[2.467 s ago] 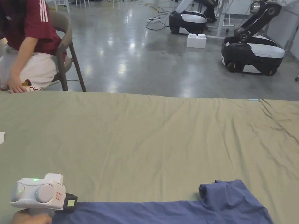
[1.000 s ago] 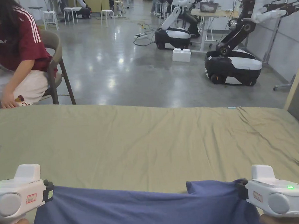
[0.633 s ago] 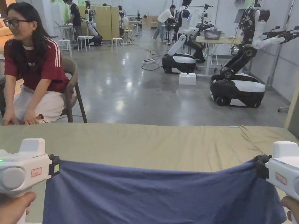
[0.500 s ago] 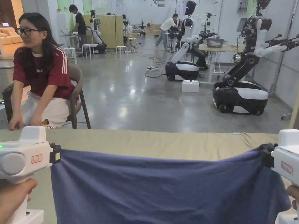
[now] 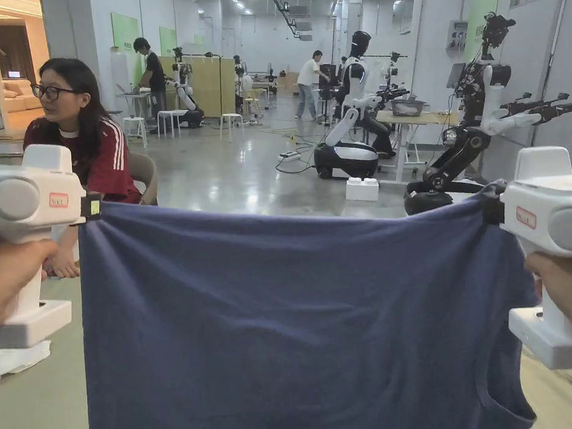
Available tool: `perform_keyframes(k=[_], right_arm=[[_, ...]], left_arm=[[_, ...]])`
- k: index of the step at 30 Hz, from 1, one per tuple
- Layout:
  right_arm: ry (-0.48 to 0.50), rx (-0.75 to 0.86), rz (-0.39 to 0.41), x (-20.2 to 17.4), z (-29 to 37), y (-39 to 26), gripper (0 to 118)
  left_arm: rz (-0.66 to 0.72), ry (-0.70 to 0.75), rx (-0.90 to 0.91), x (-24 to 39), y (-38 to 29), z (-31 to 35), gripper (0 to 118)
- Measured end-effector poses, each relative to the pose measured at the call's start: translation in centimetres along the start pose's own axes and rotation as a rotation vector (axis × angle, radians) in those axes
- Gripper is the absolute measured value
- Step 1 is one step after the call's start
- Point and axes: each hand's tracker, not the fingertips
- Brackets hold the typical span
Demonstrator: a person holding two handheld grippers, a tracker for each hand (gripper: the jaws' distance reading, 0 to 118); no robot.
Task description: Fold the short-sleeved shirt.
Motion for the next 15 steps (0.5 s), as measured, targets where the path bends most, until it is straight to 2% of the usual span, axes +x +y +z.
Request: perform_keyframes(k=[9,15], right_arm=[[-0.017,0.049,0.016,-0.7,-3.1,6.8,1],[-0.018,0.072,0.018,-0.8,-5.2,8.9,1]], left_arm=[[0.013,0.034,0.079,-0.7,5.8,-1.5,0],[-0.004,0.063,0.095,-1.0,7.5,-3.0,0]])
